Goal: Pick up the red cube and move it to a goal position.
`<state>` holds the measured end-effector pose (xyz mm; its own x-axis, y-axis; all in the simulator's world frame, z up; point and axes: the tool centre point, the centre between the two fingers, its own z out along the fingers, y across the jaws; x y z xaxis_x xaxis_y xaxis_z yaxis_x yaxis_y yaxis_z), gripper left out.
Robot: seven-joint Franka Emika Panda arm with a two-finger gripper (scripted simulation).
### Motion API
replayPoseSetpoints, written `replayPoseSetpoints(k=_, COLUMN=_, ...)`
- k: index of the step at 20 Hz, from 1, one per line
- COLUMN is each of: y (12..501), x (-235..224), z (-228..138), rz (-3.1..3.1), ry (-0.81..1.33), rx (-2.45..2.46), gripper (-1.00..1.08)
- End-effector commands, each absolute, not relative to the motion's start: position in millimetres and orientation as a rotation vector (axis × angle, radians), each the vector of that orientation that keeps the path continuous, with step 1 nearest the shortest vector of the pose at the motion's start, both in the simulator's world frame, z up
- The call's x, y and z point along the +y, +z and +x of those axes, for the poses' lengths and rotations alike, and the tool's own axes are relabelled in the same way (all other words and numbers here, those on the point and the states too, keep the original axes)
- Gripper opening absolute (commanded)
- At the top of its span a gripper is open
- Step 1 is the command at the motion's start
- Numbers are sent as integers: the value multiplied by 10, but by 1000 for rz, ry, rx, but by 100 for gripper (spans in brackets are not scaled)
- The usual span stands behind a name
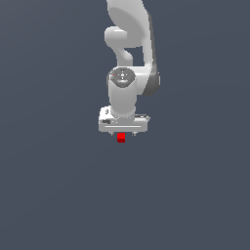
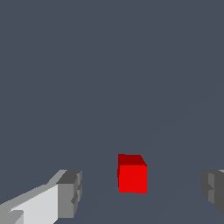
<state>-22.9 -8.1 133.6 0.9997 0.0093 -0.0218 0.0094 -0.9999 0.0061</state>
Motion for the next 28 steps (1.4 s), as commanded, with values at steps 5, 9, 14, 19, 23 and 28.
replayPoseSetpoints(k=5, y=915, x=-128, z=-448, rz=3137, ry=-22, rx=3, gripper=100)
replayPoseSetpoints(k=9, y=638, x=-158, z=-583, rz=3139, ry=-13, rx=-5, gripper=100)
replayPoseSetpoints(k=14, y=381, x=-183, z=-697, rz=3140, ry=-5, rx=-11, gripper=100)
replayPoseSetpoints(k=19, y=234, x=-196, z=-757, rz=3141, ry=-1, rx=-15, gripper=100)
replayPoseSetpoints(k=23, y=196, x=-198, z=-764, rz=3141, ry=0, rx=-15, gripper=100)
replayPoseSetpoints(k=28, y=200, x=-198, z=-758, rz=3141, ry=0, rx=-15, gripper=-100)
